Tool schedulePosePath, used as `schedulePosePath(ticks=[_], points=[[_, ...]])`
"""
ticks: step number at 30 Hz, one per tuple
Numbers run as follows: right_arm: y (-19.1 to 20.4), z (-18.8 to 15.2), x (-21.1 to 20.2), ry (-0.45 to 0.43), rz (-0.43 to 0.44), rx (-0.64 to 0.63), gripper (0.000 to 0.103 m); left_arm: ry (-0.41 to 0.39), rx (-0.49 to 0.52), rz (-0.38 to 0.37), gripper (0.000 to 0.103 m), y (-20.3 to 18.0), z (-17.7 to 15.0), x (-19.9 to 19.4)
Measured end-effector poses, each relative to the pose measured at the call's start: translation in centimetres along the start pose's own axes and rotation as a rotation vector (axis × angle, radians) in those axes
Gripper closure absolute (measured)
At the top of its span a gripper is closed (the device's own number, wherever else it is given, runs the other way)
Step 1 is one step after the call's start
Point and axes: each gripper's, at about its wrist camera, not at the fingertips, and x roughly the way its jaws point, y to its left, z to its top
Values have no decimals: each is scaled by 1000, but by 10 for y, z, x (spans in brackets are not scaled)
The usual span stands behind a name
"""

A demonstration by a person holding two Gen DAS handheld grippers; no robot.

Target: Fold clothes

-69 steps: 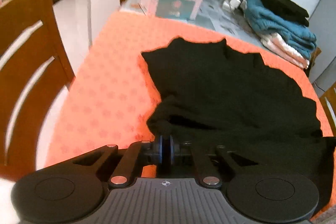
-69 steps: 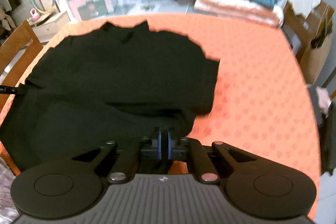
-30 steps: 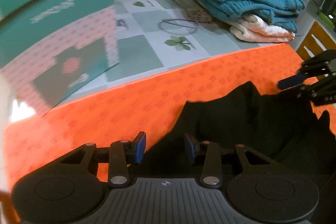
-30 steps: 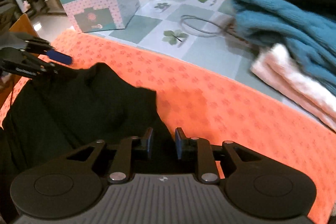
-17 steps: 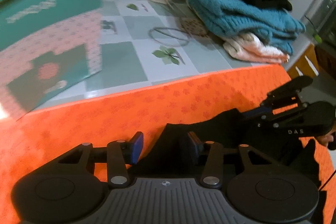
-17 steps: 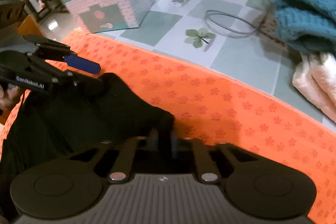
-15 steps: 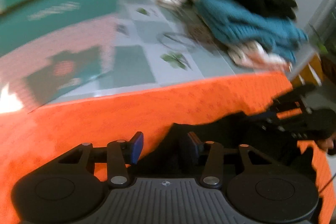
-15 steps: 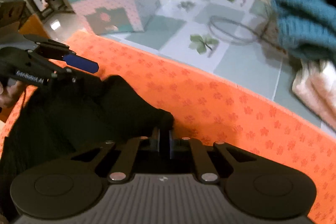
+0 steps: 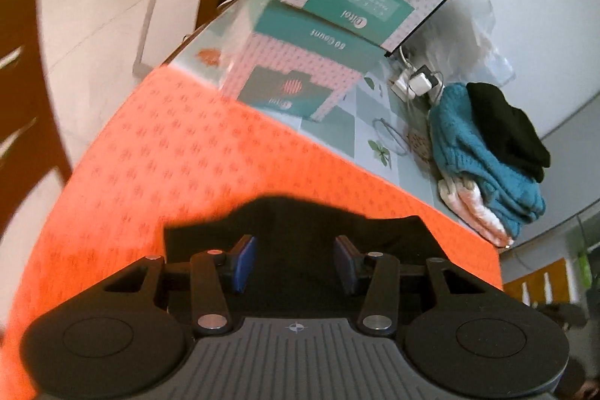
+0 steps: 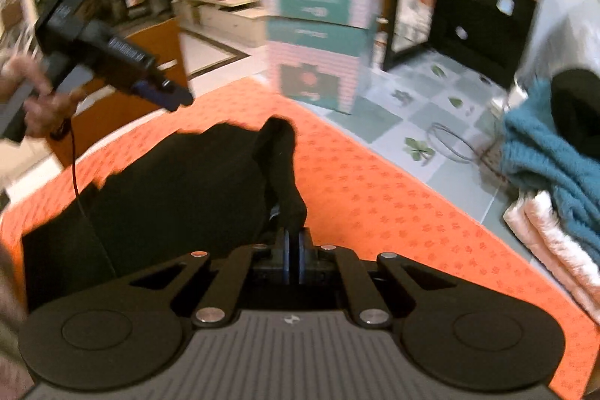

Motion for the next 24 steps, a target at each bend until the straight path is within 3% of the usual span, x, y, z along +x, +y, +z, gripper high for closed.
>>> schedulePosePath(ticks=[5, 8, 14, 19, 21, 24], points=[[59, -36, -5, 73, 2, -165, 98, 37, -42, -11, 52, 8, -36, -12], [86, -61, 9, 128, -56, -273, 97, 65, -47, -19, 50, 6, -45, -8], [94, -81, 12, 177, -80, -215, 95, 16, -119, -56, 37, 1, -38, -1], [65, -78, -22, 91, -155, 89, 85, 26, -124, 33, 38, 2, -37, 19], [45, -80, -33, 61, -226, 255, 70, 31, -96, 92, 39, 2, -39, 27], [7, -92, -43, 8, -288, 557, 66, 3, -36, 159, 39, 1, -40, 34]])
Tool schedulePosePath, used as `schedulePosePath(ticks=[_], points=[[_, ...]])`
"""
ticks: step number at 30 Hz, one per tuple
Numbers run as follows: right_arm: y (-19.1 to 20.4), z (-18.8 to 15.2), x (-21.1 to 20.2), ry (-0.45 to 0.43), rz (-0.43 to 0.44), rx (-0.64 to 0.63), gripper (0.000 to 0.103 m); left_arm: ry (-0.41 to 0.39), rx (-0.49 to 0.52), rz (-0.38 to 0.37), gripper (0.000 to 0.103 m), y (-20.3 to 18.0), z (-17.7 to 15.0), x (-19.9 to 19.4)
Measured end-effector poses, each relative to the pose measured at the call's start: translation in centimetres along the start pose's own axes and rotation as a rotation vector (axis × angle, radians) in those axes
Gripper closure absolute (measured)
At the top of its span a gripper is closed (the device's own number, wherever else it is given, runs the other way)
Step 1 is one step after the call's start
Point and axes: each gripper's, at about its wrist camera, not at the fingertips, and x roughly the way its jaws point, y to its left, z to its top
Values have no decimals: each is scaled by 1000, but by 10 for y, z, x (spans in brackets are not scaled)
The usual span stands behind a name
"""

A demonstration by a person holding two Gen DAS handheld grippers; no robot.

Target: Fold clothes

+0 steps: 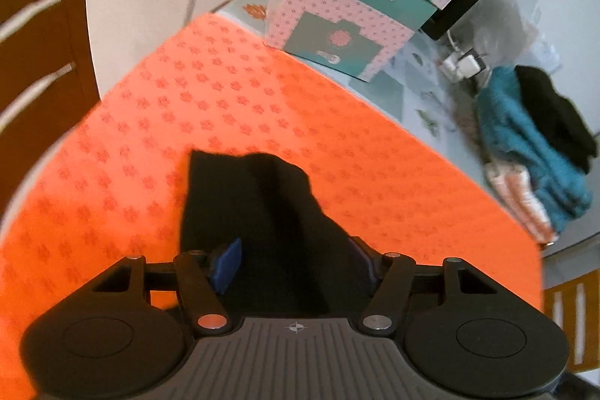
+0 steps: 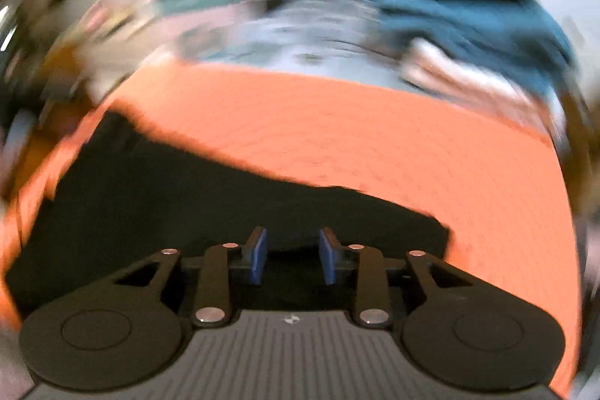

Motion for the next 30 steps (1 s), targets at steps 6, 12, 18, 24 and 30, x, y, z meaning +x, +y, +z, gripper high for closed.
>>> schedulePosePath(ticks=[6, 12, 18, 24, 30], points=[[-74, -4, 23, 8, 13, 583, 59, -56, 19, 15, 39, 1, 9, 3], [-105, -23, 56, 34, 127, 869, 88, -49, -6, 15, 92, 5, 15, 14], [-105, 2, 43, -39, 89, 778, 90, -36, -39, 16, 93, 20, 11, 7], [-96, 0, 71, 80, -14, 599, 89, -6, -17, 25, 86, 27, 5, 18], [-75, 10, 50, 63, -60, 391, 82, -84, 44, 9, 63, 24, 10, -14]])
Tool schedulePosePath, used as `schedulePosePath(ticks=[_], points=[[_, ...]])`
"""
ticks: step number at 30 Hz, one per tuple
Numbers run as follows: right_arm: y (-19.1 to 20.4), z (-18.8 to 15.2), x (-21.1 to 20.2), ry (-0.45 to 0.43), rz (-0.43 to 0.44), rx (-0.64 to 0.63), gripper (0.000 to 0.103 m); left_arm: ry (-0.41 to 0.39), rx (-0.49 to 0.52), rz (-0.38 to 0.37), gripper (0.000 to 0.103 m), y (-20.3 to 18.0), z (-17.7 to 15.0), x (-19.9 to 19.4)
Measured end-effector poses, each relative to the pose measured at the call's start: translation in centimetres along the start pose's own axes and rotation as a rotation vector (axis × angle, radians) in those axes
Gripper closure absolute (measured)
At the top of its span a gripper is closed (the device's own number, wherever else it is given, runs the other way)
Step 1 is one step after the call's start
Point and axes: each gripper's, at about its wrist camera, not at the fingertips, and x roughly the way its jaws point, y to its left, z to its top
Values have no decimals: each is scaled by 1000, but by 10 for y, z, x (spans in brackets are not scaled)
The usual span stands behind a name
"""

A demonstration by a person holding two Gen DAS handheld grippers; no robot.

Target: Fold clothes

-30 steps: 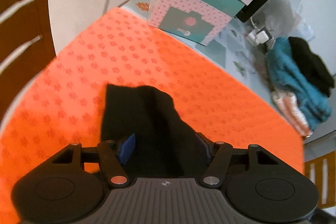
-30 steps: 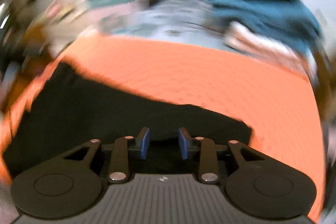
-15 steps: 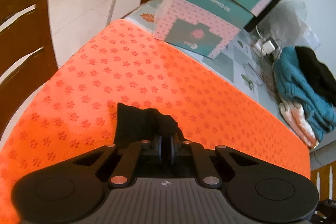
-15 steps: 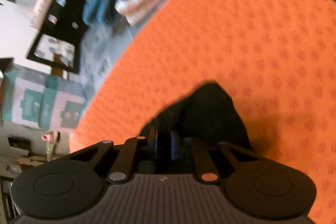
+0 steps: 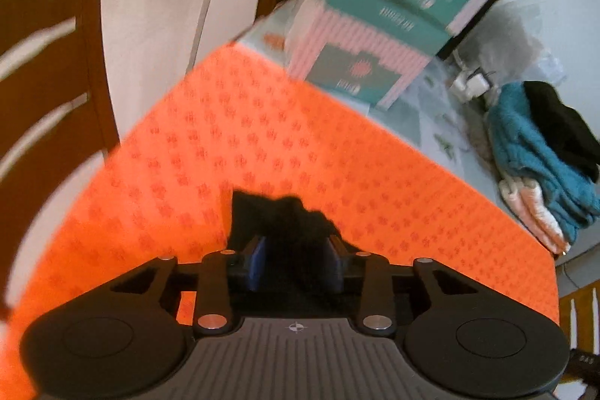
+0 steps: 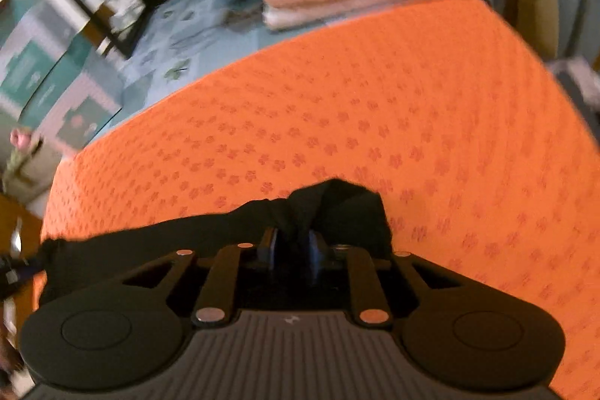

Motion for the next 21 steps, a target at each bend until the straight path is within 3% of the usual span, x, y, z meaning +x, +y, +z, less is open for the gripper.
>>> schedulePosePath(ticks=[7, 9, 13, 15, 21], points=[[10, -17, -55, -3, -10, -191, 78, -23, 163, 15, 55, 1, -7, -48], [10, -28, -70, 7, -12, -228, 78, -22, 170, 8, 55, 6, -13, -57], [10, -57, -89, 27, -2, -277, 78, -4, 141, -13, 54, 17, -27, -68], [12, -74, -96, 35, 1, -307, 73, 11, 142, -32, 51, 20, -36, -73], [24, -124, -119, 19, -24, -448, 69, 60, 267, -65, 47, 23, -68, -92]])
